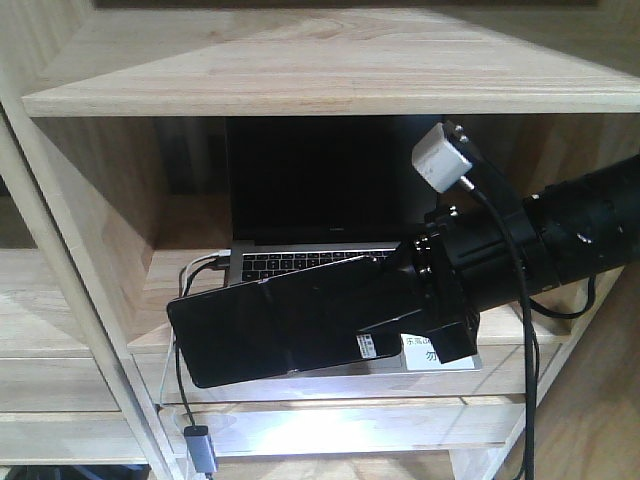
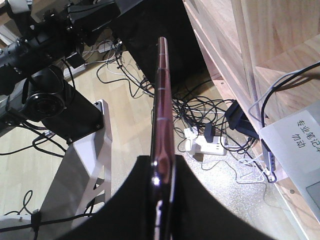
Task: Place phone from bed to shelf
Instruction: 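Raise the right gripper with the phone above the upper shelf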
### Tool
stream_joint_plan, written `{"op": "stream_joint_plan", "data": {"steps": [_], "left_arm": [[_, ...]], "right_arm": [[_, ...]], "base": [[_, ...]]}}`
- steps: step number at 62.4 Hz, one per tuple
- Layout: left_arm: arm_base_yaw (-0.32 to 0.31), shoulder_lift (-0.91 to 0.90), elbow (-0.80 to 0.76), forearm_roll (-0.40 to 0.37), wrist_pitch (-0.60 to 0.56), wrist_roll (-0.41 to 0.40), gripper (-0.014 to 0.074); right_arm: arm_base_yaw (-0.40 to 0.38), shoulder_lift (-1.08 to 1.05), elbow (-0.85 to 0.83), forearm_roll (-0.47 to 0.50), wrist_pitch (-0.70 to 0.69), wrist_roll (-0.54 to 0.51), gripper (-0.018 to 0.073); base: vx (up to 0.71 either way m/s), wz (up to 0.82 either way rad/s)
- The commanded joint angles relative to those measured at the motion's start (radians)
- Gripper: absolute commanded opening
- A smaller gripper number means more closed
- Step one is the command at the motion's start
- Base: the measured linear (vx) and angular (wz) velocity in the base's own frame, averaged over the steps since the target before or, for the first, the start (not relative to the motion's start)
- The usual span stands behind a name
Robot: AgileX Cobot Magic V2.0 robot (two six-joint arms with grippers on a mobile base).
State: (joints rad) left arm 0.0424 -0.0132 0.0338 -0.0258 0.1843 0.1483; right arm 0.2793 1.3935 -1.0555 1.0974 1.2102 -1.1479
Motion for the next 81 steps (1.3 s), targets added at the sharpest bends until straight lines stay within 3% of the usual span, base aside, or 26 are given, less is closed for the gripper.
{"op": "stream_joint_plan", "data": {"steps": [1,42,50,63,81], "left_arm": [[-0.004,-0.013,-0.021,-0.009,-0.072,-0.006,0.0001],[-0.004,-0.013,-0.021,-0.009,-0.072,-0.006,0.0001],[-0.004,-0.013,-0.021,-0.009,-0.072,-0.006,0.0001],[-0.004,-0.013,-0.021,-0.009,-0.072,-0.006,0.0001],[-0.004,-0.013,-0.021,-0.009,-0.072,-0.006,0.0001]], "right_arm": [[-0.002,-0.034,-0.025,0.093,0.076,-0.010,-0.0002],[-0.003,-0.114,-0.075,0.118,0.056,-0.008,-0.0002],[-0.003,-0.153,-0.142,0.123,0.054,0.005,-0.0002],[-0.003,-0.163,-0.288,0.124,-0.002,0.121,-0.0002],[-0.003,-0.108,-0.487,0.119,-0.177,0.123,-0.0002]], "base": [[0.00,0.00],[0.00,0.00],[0.00,0.00],[0.00,0.00],[0.00,0.00]]}}
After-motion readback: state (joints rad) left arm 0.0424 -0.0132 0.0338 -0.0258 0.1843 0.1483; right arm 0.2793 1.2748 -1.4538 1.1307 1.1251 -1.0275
